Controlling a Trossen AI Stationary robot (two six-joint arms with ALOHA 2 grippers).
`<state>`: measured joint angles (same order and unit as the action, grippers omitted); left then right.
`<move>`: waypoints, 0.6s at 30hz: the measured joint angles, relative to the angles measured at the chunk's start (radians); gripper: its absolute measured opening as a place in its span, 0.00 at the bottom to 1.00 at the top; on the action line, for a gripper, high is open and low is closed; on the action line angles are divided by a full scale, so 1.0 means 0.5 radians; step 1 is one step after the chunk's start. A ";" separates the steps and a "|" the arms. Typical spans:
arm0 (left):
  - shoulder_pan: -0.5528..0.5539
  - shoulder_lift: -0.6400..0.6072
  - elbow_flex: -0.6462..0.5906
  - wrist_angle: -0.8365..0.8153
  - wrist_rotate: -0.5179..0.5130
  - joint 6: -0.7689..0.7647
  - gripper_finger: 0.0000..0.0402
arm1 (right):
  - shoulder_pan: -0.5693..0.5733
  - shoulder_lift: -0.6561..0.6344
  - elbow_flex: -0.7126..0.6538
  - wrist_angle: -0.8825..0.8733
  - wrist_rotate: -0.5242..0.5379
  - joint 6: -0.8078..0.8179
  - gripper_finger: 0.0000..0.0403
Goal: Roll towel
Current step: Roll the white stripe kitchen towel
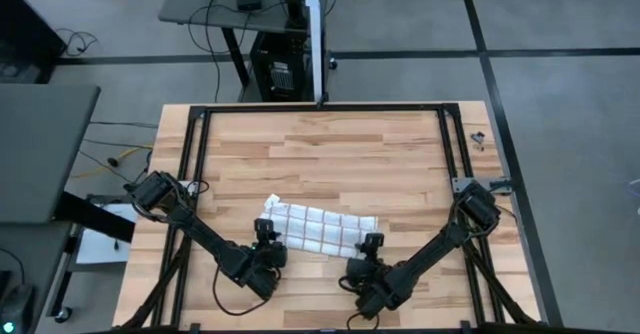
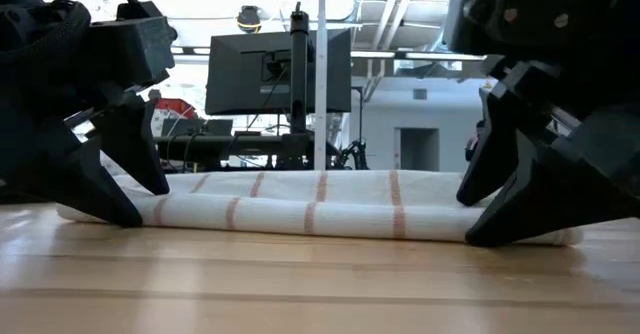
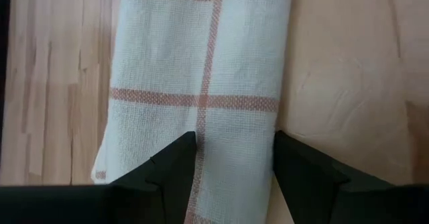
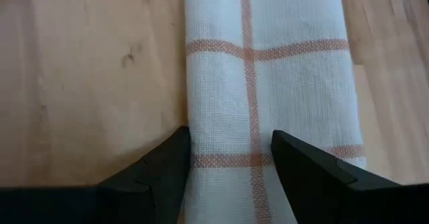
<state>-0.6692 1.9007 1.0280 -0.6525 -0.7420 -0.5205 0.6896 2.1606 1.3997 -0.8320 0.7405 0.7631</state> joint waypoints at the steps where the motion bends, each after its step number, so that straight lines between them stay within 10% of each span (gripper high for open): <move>1: 0.007 0.000 -0.012 0.003 -0.002 0.000 0.44 | -0.003 0.000 -0.012 0.006 0.003 0.000 0.50; 9: 0.031 -0.002 -0.136 0.162 -0.039 0.016 0.37 | -0.064 -0.005 -0.055 0.041 -0.091 0.000 0.46; 14: 0.092 0.002 -0.144 0.213 0.020 -0.023 0.07 | -0.127 -0.009 -0.055 0.127 -0.300 -0.003 0.20; 18: 0.149 -0.011 -0.141 0.211 0.223 -0.033 0.02 | -0.170 -0.035 -0.055 0.158 -0.492 0.001 0.04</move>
<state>-0.5946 1.8950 0.9573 -0.5468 -0.6305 -0.5369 0.6044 2.1432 1.3723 -0.7528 0.4945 0.7635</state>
